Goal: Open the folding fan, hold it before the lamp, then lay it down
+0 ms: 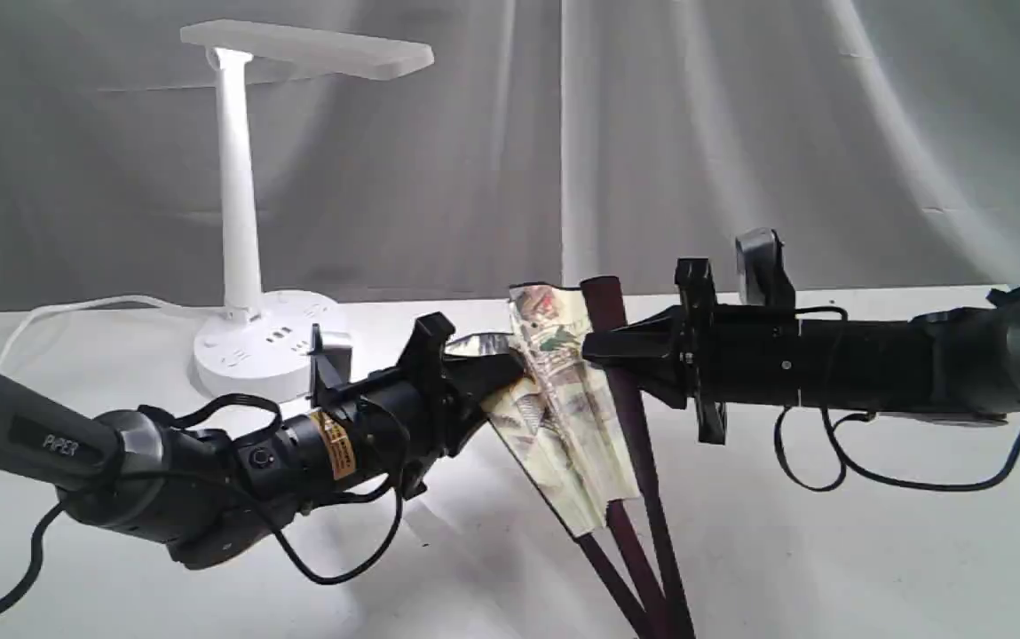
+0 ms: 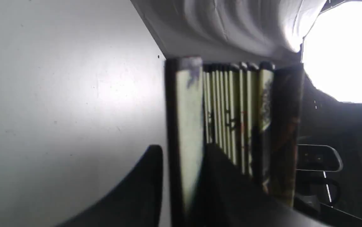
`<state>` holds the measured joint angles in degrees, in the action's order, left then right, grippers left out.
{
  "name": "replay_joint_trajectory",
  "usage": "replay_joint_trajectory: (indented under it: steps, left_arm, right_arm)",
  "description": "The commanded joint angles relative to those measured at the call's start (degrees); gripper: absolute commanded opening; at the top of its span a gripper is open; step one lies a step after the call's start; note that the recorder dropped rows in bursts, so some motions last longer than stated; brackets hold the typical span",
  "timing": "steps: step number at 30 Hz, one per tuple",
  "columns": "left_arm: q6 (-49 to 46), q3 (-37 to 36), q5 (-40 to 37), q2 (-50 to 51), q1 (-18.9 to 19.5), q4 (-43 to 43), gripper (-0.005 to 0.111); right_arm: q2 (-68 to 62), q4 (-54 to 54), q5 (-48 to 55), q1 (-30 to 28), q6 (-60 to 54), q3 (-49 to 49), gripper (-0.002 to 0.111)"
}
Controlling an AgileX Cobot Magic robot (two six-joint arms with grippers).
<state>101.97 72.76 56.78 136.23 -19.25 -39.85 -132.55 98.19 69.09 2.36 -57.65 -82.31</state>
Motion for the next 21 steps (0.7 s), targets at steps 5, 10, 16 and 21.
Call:
replay_joint_trajectory:
  steps: [5,10,16,21]
  left_arm:
    - [-0.54,0.20,0.31,-0.11,-0.30,-0.08,0.000]
    - [-0.32,0.20,0.42,-0.11,-0.30,-0.38,0.000]
    - [1.04,0.20,0.42,-0.11,-0.30,-1.40,0.000]
    - [2.31,0.20,1.14,-0.11,-0.30,-3.20,0.000]
  right_arm:
    - [1.05,0.35,0.87,-0.10,-0.36,0.16,0.000]
    - [1.05,0.25,0.87,-0.10,-0.58,0.16,0.000]
    - [1.05,0.25,0.87,-0.10,-0.59,0.16,0.006]
    - [1.05,1.55,0.87,0.43,-0.59,0.16,0.030]
